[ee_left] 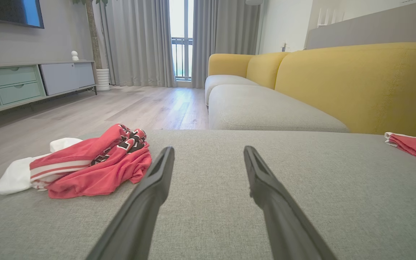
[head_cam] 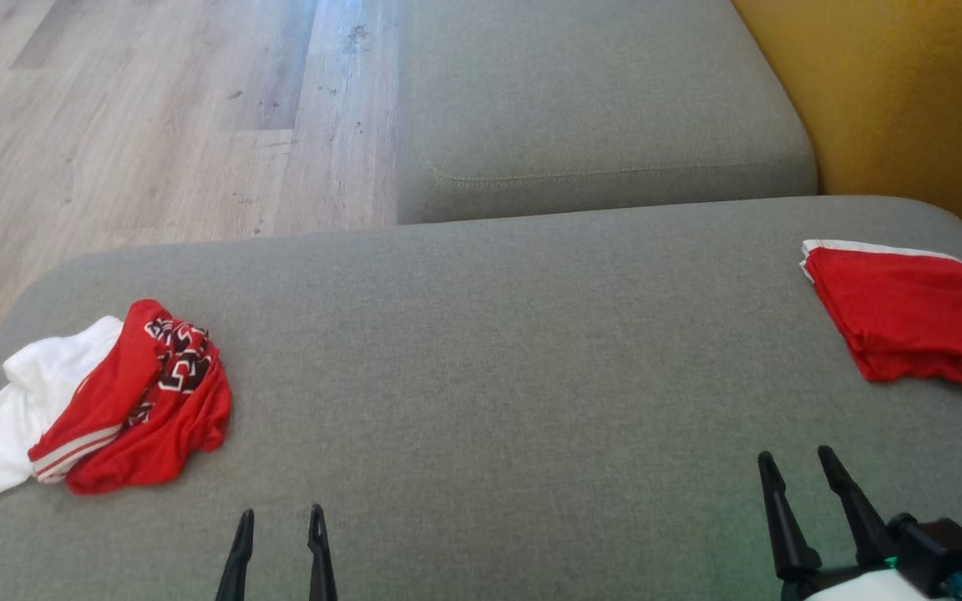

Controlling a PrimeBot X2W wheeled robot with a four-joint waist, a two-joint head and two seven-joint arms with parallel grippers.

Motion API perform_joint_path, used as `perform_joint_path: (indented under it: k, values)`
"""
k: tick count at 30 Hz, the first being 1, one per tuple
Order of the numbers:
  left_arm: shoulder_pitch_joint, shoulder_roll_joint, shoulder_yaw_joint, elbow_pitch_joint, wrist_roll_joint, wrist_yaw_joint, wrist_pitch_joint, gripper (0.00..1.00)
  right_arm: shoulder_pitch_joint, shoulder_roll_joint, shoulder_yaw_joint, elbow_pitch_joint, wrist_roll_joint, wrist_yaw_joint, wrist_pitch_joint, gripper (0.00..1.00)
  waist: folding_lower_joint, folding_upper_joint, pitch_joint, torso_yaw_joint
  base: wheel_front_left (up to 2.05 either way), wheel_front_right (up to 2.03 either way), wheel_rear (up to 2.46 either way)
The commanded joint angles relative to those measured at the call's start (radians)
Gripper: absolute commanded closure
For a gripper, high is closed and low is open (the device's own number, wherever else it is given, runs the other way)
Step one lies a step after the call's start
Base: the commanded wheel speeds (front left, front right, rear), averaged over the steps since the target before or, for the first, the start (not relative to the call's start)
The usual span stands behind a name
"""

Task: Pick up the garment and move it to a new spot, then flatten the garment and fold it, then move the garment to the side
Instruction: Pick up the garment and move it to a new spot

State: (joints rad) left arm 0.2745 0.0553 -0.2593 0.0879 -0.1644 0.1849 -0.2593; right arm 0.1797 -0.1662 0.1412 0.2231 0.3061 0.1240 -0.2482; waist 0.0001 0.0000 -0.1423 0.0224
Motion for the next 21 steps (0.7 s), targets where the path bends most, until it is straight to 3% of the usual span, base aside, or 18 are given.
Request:
perform_joint_path:
  k: [1,14,21]
  values:
    - [-0.03,-0.005,0.033,-0.032,0.003,0.006,-0.002,0.0,-0.023,-0.007,0.019,-0.036,-0.008,0.007,-0.013,0.0,-0.0001,0.0,0.001,0.0,0.0,0.0,0.0]
    - [-0.035,-0.005,0.033,-0.028,0.007,0.009,-0.002,0.0,-0.022,-0.007,0.022,-0.033,-0.005,0.007,-0.014,0.0,-0.0001,0.0,0.003,0.0,0.0,0.0,0.0]
    - [-0.041,-0.005,0.044,-0.027,0.024,0.003,-0.002,0.0,-0.016,-0.01,0.027,-0.033,-0.003,0.007,-0.014,0.0,-0.0001,0.0,0.01,0.044,0.0,0.0,0.0]
